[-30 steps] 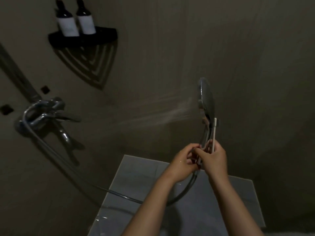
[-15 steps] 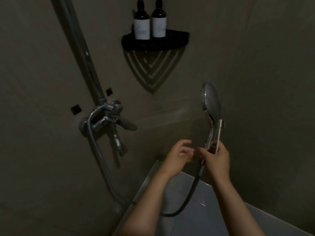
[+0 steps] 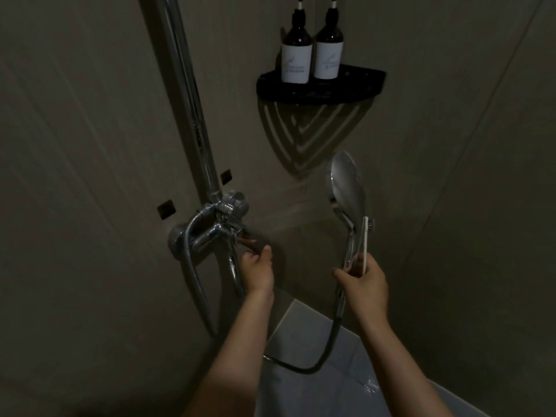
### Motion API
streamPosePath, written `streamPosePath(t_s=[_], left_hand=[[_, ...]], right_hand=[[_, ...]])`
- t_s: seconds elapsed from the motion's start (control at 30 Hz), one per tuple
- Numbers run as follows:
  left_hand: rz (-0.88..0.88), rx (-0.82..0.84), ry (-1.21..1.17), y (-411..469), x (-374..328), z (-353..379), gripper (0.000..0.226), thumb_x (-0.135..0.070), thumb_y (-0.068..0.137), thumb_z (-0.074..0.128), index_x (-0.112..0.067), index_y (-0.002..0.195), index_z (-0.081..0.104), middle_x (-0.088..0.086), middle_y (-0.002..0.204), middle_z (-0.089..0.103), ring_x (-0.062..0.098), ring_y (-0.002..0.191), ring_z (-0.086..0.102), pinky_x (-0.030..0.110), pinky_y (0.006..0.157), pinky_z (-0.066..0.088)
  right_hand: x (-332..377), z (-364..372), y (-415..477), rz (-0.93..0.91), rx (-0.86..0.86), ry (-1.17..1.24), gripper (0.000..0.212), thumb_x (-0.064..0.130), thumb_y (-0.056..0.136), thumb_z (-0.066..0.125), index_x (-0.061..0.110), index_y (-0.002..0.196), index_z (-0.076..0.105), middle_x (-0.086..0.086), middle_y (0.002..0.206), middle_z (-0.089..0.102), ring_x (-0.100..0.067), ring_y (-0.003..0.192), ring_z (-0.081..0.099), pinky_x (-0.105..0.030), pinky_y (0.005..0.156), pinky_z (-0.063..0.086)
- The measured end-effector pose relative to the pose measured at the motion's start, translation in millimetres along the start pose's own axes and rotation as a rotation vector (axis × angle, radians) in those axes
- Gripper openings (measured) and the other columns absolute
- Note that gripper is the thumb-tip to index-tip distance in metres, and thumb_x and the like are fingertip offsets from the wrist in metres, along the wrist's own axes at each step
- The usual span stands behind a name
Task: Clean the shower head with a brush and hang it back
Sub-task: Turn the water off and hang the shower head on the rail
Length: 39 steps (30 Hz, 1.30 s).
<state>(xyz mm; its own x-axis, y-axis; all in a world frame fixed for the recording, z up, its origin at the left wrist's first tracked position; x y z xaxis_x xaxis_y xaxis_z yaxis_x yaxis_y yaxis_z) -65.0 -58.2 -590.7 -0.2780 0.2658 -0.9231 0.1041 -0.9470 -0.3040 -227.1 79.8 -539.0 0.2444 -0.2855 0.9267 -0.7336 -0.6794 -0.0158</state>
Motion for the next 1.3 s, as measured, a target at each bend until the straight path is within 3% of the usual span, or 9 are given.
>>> streamPosePath(t_s=[0.17, 0.27, 0.33, 0.57, 0.7, 0.8, 1.03, 1.13, 1.3], left_hand=[[-0.031, -0.006, -0.149, 10, -2, 4, 0.022, -0.005, 0.096, 0.046, 0.006, 0.114, 0.052, 0.019, 0.103, 0.055, 0.033, 0.093, 0.06, 0.03, 0.083, 0.052], [-0.042, 0.037, -0.125, 13, 1, 6, 0.007, -0.002, 0.096, 0.045, 0.0, 0.097, 0.052, 0.024, 0.102, 0.054, 0.024, 0.075, 0.061, 0.018, 0.061, 0.055], [-0.029, 0.047, -0.132, 15, 3, 8, 0.007, -0.001, 0.096, 0.044, 0.002, 0.099, 0.05, 0.027, 0.1, 0.055, 0.022, 0.072, 0.06, 0.015, 0.055, 0.054], [0.015, 0.012, -0.095, 22, 13, 9, 0.029, -0.003, 0.097, 0.043, 0.02, 0.114, 0.047, 0.038, 0.109, 0.058, 0.041, 0.099, 0.062, 0.012, 0.056, 0.055], [0.055, 0.0, -0.069, 25, 13, 10, 0.028, -0.001, 0.097, 0.041, 0.021, 0.113, 0.046, 0.041, 0.11, 0.056, 0.04, 0.099, 0.062, 0.013, 0.056, 0.054], [0.057, 0.002, -0.08, 24, 11, 10, 0.027, 0.0, 0.097, 0.041, 0.021, 0.113, 0.046, 0.038, 0.106, 0.057, 0.036, 0.089, 0.062, 0.013, 0.056, 0.054], [0.057, 0.002, -0.15, 23, 8, 10, 0.017, 0.0, 0.097, 0.04, 0.011, 0.107, 0.05, 0.026, 0.093, 0.057, 0.032, 0.089, 0.06, 0.013, 0.057, 0.054], [0.059, 0.015, -0.164, 23, 8, 11, 0.018, 0.001, 0.097, 0.04, 0.011, 0.107, 0.051, 0.019, 0.084, 0.058, 0.027, 0.075, 0.062, 0.012, 0.056, 0.054], [0.1, 0.027, -0.123, 28, 11, 8, 0.018, -0.001, 0.097, 0.042, 0.011, 0.104, 0.053, 0.02, 0.092, 0.059, 0.022, 0.076, 0.063, 0.012, 0.06, 0.054]], right_hand=[[6, 9, 6, -0.014, -0.007, -0.013, 0.024, 0.015, 0.075, 0.074, 0.013, 0.074, 0.05, -0.003, 0.067, 0.057, -0.024, 0.067, 0.059, -0.045, 0.07, 0.052], [5, 13, 7, -0.002, -0.002, -0.016, 0.023, 0.016, 0.075, 0.074, 0.014, 0.075, 0.051, -0.003, 0.067, 0.057, -0.024, 0.068, 0.059, -0.046, 0.071, 0.053], [5, 14, 8, -0.001, -0.005, -0.017, 0.023, 0.017, 0.074, 0.074, 0.014, 0.074, 0.051, -0.002, 0.066, 0.056, -0.024, 0.067, 0.059, -0.047, 0.071, 0.053], [6, 15, 9, -0.001, -0.018, -0.029, 0.022, 0.017, 0.075, 0.074, 0.013, 0.075, 0.053, -0.003, 0.066, 0.057, -0.022, 0.066, 0.059, -0.047, 0.07, 0.053], [7, 18, 9, -0.005, -0.026, -0.014, 0.021, 0.016, 0.075, 0.074, 0.011, 0.077, 0.053, -0.007, 0.069, 0.06, -0.024, 0.069, 0.06, -0.046, 0.072, 0.053], [8, 20, 8, 0.004, -0.025, -0.006, 0.02, 0.017, 0.075, 0.073, 0.012, 0.078, 0.054, -0.007, 0.071, 0.061, -0.024, 0.07, 0.061, -0.047, 0.073, 0.053], [11, 24, 9, 0.001, -0.021, -0.001, 0.022, 0.016, 0.076, 0.073, 0.012, 0.076, 0.052, -0.009, 0.07, 0.058, -0.025, 0.067, 0.059, -0.047, 0.071, 0.053], [11, 28, 9, 0.003, -0.017, 0.001, 0.019, 0.014, 0.077, 0.072, 0.011, 0.078, 0.053, -0.009, 0.072, 0.059, -0.026, 0.069, 0.06, -0.05, 0.072, 0.054], [12, 35, 12, 0.026, -0.025, 0.003, 0.019, 0.014, 0.077, 0.072, 0.01, 0.078, 0.053, -0.011, 0.073, 0.06, -0.028, 0.071, 0.062, -0.051, 0.072, 0.055]])
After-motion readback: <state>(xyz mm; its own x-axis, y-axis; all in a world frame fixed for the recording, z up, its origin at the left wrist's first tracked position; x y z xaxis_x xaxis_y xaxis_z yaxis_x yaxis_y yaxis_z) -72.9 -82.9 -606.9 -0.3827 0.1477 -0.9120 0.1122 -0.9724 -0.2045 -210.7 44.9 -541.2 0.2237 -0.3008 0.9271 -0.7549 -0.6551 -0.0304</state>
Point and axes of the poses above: each hand's wrist, its own y-axis towards the middle knuckle, its own z-axis out of the palm, x = y × z, the point moved 5 cm from there along y, towards the middle knuckle
